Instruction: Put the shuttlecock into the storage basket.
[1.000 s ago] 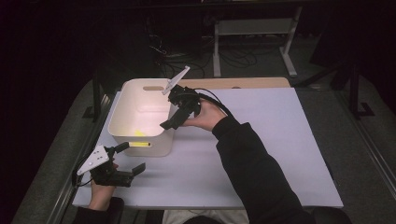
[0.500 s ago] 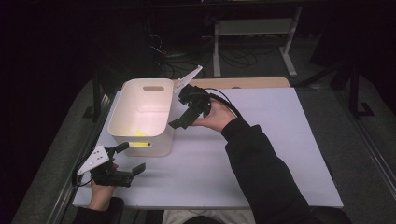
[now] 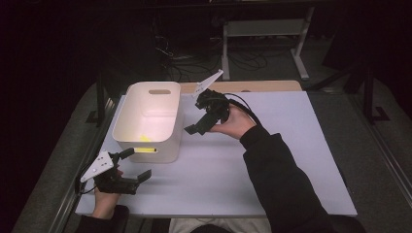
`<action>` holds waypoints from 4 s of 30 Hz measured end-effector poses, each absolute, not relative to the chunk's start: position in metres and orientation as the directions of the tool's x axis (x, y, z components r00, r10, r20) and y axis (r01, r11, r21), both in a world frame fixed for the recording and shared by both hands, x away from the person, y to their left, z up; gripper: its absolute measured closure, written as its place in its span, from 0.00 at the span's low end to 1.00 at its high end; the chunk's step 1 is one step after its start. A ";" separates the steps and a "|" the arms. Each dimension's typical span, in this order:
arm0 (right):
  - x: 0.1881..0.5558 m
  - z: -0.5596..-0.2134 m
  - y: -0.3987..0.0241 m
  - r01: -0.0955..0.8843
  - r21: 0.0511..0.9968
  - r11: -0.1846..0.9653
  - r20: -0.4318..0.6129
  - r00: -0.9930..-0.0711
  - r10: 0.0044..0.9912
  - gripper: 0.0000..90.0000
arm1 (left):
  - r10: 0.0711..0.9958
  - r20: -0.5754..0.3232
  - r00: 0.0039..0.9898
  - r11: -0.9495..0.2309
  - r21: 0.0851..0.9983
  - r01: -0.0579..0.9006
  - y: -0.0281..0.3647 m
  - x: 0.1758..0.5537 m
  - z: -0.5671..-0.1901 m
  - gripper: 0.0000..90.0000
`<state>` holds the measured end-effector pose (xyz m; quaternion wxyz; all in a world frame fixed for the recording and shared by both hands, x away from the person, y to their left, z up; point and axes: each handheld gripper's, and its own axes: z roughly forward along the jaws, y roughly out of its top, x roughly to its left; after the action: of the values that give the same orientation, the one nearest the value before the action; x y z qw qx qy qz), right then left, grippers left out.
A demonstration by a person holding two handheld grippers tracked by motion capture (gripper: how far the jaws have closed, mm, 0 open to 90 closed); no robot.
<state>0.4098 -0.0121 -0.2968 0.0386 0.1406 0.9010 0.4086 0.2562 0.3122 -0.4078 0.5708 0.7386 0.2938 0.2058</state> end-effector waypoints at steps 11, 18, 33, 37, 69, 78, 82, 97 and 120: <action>0.407 -0.300 -0.026 0.229 0.753 0.617 0.046 -0.953 0.298 0.00 | 0.670 -0.030 0.742 -0.178 0.964 0.199 0.312 0.256 -0.408 0.00; 0.404 -0.301 -0.034 0.233 0.754 0.614 0.041 -0.950 0.310 0.00 | 0.669 -0.030 0.743 -0.179 0.963 0.200 0.312 0.256 -0.408 0.00; 0.399 -0.307 -0.048 0.250 0.760 0.600 0.054 -0.944 0.326 0.00 | 0.669 -0.031 0.742 -0.180 0.963 0.202 0.312 0.256 -0.408 0.00; 0.398 -0.308 -0.052 0.250 0.765 0.593 0.054 -0.943 0.328 0.00 | 0.669 -0.030 0.742 -0.181 0.962 0.202 0.312 0.256 -0.408 0.00; 0.380 -0.327 -0.090 0.277 0.791 0.545 0.078 -0.930 0.359 0.00 | 0.672 -0.030 0.740 -0.183 0.962 0.205 0.312 0.255 -0.409 0.00; 0.373 -0.331 -0.107 0.296 0.808 0.509 0.098 -0.920 0.380 0.00 | 0.672 -0.030 0.740 -0.183 0.961 0.205 0.312 0.256 -0.409 0.00; 0.372 -0.334 -0.115 0.304 0.812 0.499 0.101 -0.914 0.392 0.00 | 0.673 -0.030 0.739 -0.183 0.961 0.205 0.312 0.256 -0.409 0.00; 0.367 -0.341 -0.139 0.327 0.821 0.468 0.113 -0.896 0.429 0.00 | 0.673 -0.029 0.739 -0.183 0.962 0.205 0.312 0.256 -0.409 0.00; 0.357 -0.358 -0.180 0.374 0.829 0.416 0.131 -0.853 0.505 0.00 | 0.674 -0.026 0.739 -0.187 0.961 0.204 0.312 0.255 -0.409 0.00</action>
<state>0.3574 -0.1802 -0.3577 0.0693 0.2617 0.8387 0.4725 0.2551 0.3119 -0.4086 0.5648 0.7419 0.2957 0.2078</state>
